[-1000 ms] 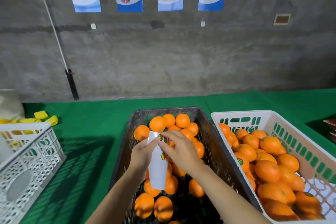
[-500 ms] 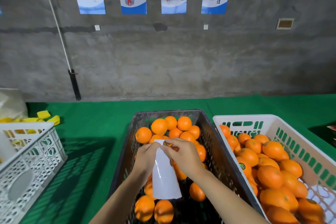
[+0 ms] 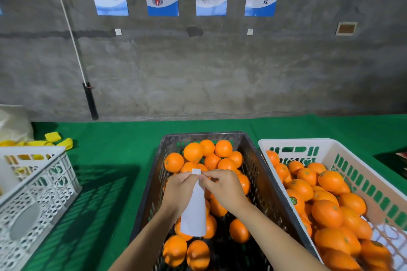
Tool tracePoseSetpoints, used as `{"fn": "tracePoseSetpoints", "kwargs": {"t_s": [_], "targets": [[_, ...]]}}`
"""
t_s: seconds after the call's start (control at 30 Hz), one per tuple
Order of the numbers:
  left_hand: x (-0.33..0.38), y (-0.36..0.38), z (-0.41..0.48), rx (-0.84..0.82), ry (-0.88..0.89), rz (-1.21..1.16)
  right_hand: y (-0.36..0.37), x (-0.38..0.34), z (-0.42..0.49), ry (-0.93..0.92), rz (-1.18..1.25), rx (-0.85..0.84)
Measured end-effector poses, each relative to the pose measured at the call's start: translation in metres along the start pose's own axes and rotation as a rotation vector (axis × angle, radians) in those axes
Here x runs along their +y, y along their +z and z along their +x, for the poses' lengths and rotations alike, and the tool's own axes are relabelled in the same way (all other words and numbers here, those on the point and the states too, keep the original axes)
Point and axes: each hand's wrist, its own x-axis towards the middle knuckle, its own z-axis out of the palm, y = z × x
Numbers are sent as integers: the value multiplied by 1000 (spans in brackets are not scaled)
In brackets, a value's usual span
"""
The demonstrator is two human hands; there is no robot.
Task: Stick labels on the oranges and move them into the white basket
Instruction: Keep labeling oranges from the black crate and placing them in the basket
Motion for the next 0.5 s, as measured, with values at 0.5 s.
{"fn": "tracePoseSetpoints", "kwargs": {"t_s": [0.5], "targets": [[-2,0,2,-61,50,-1,-3,-4,-3,41,60,-50]]}}
